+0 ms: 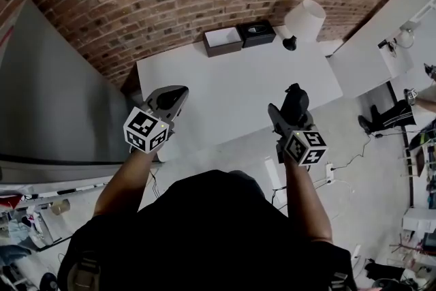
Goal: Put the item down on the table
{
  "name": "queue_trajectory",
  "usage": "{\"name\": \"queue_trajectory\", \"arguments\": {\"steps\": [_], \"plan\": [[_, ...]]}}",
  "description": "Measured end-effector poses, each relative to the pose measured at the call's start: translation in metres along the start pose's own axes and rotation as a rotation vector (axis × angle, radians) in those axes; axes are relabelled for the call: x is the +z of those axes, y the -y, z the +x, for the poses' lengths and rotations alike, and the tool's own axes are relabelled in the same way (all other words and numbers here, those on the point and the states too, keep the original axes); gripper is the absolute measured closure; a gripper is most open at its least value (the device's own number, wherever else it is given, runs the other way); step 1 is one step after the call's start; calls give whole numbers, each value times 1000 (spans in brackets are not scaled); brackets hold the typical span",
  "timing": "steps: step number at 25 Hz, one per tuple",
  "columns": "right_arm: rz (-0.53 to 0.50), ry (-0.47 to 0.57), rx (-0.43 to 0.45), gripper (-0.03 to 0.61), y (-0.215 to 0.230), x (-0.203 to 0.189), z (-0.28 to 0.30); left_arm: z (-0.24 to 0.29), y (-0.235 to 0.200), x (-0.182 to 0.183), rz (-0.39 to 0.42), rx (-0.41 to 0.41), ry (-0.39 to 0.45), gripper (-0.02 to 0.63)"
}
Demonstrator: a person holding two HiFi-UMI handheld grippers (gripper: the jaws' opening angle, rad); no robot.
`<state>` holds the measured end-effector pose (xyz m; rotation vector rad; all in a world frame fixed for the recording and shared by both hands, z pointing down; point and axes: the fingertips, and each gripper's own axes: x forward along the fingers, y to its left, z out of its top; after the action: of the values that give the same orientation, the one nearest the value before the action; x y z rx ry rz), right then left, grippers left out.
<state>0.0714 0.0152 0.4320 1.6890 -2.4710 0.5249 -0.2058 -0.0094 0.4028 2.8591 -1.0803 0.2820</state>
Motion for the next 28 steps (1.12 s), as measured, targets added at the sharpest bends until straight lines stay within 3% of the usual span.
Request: {"name": "queue_trajectory", "arguments": {"steps": [3,10,19,28], "plan": [[51,10,21,213,-6,4,4,2,-2,5,-16,-7,18,600],[45,3,36,213,-5,-1,16,7,0,-6,-35,-21,7,600],[17,-14,58,213,32,2,49,41,-14,-10,-52,11,6,600],[59,-36,104,212,68,20,98,96,-31,-4,-62,18,-27,600]]}}
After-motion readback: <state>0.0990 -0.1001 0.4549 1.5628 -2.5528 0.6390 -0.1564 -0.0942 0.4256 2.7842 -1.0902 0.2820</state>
